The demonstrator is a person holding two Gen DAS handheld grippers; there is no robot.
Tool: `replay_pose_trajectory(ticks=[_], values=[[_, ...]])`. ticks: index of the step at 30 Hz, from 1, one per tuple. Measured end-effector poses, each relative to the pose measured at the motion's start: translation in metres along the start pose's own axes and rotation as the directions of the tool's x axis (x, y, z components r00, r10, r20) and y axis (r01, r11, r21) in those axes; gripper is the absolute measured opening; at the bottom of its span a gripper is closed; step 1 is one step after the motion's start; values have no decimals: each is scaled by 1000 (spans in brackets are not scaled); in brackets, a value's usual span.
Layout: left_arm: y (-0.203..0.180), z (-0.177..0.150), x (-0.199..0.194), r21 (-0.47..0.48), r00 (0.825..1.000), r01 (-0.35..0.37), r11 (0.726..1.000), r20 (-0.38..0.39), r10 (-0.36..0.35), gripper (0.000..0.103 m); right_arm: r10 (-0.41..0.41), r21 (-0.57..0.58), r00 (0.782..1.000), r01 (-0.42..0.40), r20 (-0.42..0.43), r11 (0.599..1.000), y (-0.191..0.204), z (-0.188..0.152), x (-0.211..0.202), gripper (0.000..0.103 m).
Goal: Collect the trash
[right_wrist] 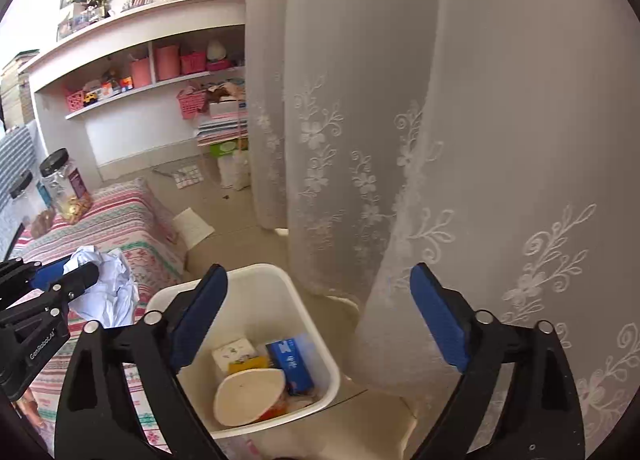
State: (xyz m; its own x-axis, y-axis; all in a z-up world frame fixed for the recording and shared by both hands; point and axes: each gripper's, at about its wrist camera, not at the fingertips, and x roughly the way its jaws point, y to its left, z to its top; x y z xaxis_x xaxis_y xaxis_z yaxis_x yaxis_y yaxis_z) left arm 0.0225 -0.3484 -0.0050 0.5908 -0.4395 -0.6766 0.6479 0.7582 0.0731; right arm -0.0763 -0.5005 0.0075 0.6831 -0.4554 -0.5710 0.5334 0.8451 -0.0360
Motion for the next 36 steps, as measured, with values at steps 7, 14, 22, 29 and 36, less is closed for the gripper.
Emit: replay_pose_trajectory(ticks=[7, 14, 22, 29, 36], values=[[-32, -10, 13, 6, 997, 70, 998, -45, -70, 49, -72, 17, 997, 72, 1, 997, -22, 0, 1, 95], [-20, -15, -11, -17, 999, -16, 1000, 28, 17, 87, -33, 26, 999, 32, 35, 999, -8, 5, -6, 96], [35, -20, -69, -99, 885, -419, 902, 179, 431, 96, 65, 24, 989, -68, 129, 997, 46, 6, -28, 96], [80, -50, -108, -167, 826, -525, 834, 134, 547, 96, 171, -1, 976, -172, 134, 985, 105, 2, -45, 96], [123, -81, -130, -215, 788, -585, 782, 77, 610, 96, 242, -32, 967, -240, 73, 970, 155, -9, -50, 96]])
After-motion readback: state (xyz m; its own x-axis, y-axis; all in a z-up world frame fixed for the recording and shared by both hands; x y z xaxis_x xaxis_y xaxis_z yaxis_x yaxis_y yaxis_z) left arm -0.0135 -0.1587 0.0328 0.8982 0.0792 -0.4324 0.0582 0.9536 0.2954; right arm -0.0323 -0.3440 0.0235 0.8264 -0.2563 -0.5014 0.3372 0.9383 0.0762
